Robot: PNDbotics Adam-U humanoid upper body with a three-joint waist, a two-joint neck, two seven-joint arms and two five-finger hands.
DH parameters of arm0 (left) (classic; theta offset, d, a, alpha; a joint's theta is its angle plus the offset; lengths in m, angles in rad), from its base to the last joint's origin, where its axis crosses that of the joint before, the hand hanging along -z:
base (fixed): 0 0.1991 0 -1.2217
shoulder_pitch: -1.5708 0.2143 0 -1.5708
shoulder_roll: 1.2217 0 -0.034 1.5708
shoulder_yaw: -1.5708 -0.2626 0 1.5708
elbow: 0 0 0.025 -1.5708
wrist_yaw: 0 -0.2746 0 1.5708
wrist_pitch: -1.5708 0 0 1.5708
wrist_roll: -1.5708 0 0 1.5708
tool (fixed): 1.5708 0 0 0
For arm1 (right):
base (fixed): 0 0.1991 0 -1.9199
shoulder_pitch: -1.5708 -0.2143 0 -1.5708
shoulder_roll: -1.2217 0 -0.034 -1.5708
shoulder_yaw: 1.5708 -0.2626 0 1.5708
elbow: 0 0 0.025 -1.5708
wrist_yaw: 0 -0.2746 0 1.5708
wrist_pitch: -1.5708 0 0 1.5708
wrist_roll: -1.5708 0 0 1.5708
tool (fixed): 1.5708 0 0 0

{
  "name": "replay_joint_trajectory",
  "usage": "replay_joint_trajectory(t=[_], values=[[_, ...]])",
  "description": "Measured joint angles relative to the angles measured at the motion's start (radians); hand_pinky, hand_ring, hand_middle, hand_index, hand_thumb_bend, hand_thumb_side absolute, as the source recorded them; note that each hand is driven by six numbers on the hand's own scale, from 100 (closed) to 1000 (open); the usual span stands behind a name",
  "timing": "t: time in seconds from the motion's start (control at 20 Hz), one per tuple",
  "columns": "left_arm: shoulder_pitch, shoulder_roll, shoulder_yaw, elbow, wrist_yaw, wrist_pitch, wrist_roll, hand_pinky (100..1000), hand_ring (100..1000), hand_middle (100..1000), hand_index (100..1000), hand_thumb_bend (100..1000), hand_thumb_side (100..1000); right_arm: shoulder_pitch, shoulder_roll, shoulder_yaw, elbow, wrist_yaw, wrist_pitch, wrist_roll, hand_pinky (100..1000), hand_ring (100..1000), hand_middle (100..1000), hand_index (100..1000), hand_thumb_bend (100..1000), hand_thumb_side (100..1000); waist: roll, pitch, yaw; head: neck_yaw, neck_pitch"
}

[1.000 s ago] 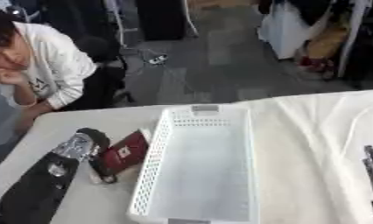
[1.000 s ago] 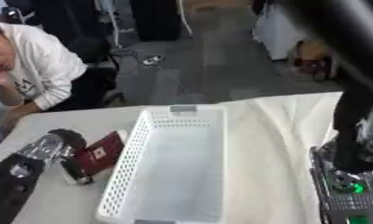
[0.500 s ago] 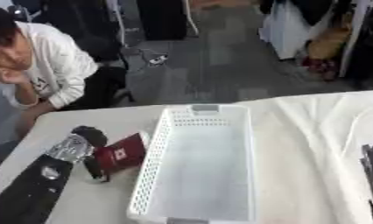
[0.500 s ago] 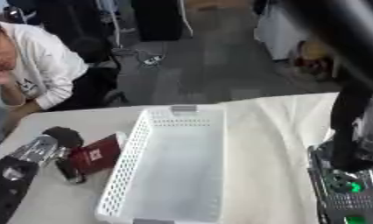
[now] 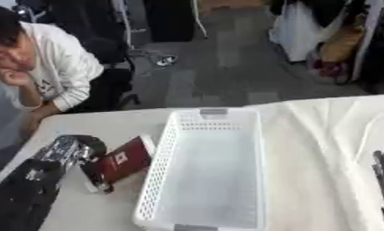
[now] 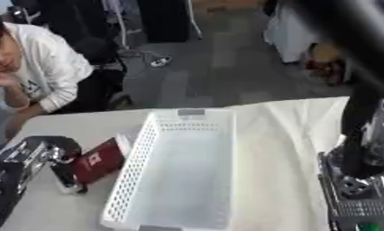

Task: Pick up objects on the table and place them in the box.

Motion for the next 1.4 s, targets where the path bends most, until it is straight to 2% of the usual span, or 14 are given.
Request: replay_joint_trajectory(t=[0.25, 0.65, 0.95, 1.1, 1.4], values=[[0.015, 0.027, 0.006, -0.044, 0.129, 0.038, -0.104, 100, 100, 100, 274, 100, 645, 0.0, -0.001, 0.0, 0.0, 0.0, 0.0, 0.0, 465, 569, 583, 647, 100, 1000, 0.0, -0.001, 0.001, 0.0, 0.0], [0.023, 0.085, 0.004, -0.112, 0.207, 0.06, -0.171, 100, 100, 100, 255, 100, 625, 0.001, -0.009, 0.0, 0.0, 0.002, 0.005, 0.002, 464, 568, 582, 647, 100, 1000, 0.001, -0.004, 0.008, 0.0, 0.001], [0.023, 0.129, -0.032, -0.175, 0.241, 0.023, -0.202, 100, 100, 100, 259, 100, 627, 0.002, -0.017, 0.0, 0.0, 0.002, 0.007, 0.003, 464, 568, 581, 647, 100, 1000, 0.003, -0.005, 0.012, 0.0, 0.001], [0.023, 0.148, -0.054, -0.225, 0.293, -0.008, -0.218, 100, 100, 100, 278, 100, 618, 0.003, -0.018, 0.0, 0.0, 0.003, 0.008, 0.004, 464, 568, 582, 647, 100, 1000, 0.003, -0.005, 0.013, 0.0, 0.001], [0.024, 0.201, -0.103, -0.335, 0.534, -0.069, -0.204, 100, 100, 100, 366, 100, 589, 0.008, -0.018, 0.0, 0.0, 0.003, 0.008, 0.004, 464, 568, 581, 646, 100, 1000, 0.007, -0.005, 0.015, 0.0, 0.004]])
